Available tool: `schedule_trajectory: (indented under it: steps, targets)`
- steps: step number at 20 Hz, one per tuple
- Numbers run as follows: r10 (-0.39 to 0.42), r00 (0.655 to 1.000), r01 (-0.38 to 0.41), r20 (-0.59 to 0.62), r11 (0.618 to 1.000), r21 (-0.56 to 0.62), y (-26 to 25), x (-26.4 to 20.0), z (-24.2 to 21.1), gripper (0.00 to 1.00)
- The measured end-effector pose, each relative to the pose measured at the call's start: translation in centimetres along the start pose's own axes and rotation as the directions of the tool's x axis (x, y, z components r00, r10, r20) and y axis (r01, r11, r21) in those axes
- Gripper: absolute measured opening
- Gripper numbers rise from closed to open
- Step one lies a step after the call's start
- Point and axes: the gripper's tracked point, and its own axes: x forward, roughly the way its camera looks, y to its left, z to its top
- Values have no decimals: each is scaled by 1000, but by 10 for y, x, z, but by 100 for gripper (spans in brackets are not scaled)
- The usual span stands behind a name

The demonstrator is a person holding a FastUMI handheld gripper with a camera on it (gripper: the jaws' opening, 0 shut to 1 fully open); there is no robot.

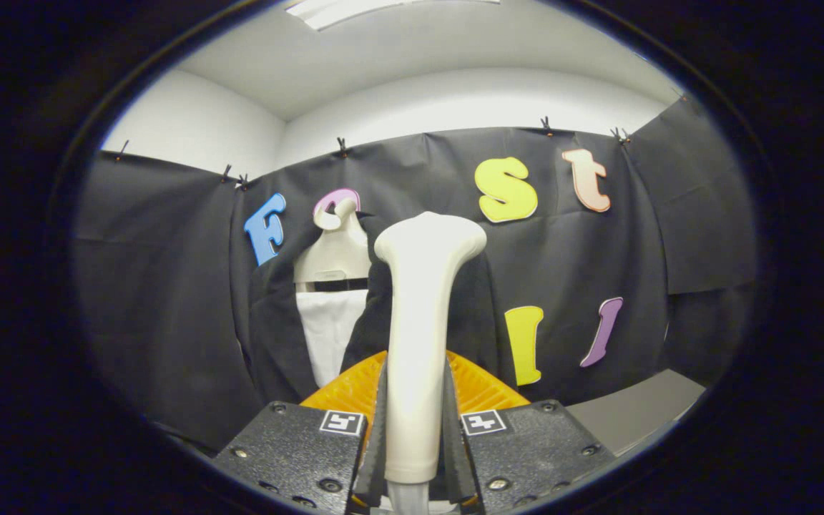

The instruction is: Iron the clothes twice with a garment steamer, once on the left side and once on the right side.

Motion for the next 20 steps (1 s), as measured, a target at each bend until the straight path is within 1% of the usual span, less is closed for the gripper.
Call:
schedule_trajectory:
  steps: [9, 15, 20]
  targets:
    - [-11, 999, 10, -45, 1000, -9, -4, -6, -23, 36]
    - [2, 996, -2, -91, 1000, -8, -2, -16, -47, 36]
    - [2, 992, -3, -126, 1000, -9, -6, -13, -62, 36]
